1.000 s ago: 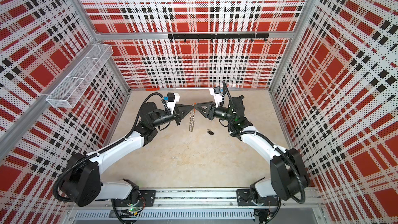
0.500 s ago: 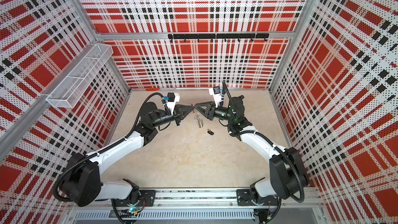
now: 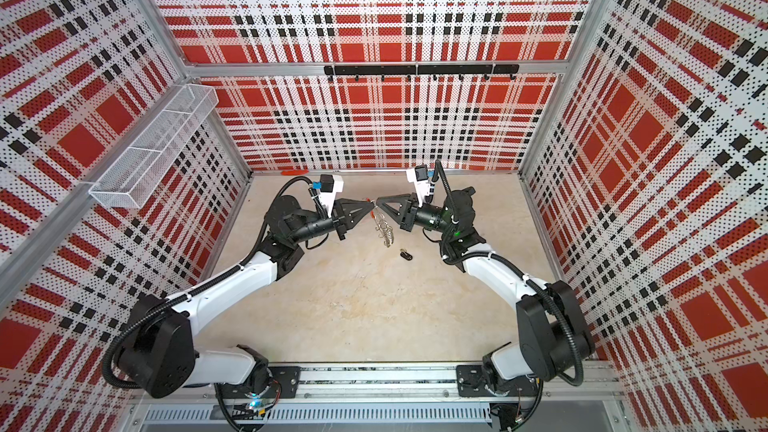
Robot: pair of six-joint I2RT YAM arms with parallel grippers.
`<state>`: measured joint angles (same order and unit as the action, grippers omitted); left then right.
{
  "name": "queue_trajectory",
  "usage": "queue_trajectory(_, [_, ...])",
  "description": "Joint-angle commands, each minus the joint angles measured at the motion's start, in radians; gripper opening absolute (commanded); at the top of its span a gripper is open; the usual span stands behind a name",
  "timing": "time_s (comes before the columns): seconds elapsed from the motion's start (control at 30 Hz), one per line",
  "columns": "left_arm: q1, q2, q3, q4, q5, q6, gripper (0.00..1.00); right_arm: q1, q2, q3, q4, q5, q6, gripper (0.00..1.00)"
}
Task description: Put the keys on the keyring
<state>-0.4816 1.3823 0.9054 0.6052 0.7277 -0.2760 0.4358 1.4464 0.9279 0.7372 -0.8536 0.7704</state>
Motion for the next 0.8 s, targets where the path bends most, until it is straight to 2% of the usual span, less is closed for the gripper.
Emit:
queue_trajectory(0.0, [-0.005,0.013,0.047,0.104,0.028,-0.023,0.0,0.013,-0.006,-0.011,0.053,-0.063,0.044,0.12])
queue_trajectory(0.27, [-0.004,0.023,0.054,0.112,0.035,-0.038,0.0,0.013,0.018,-0.02,0.1,-0.074,0.069,0.13])
queue_trajectory(0.53, [-0.002,0.031,0.066,0.111,0.036,-0.058,0.0,0.015,0.028,-0.033,0.17,-0.081,0.101,0.08])
queue_trajectory(0.77, [-0.002,0.052,0.086,0.113,0.052,-0.089,0.0,0.023,0.04,-0.033,0.201,-0.09,0.107,0.13])
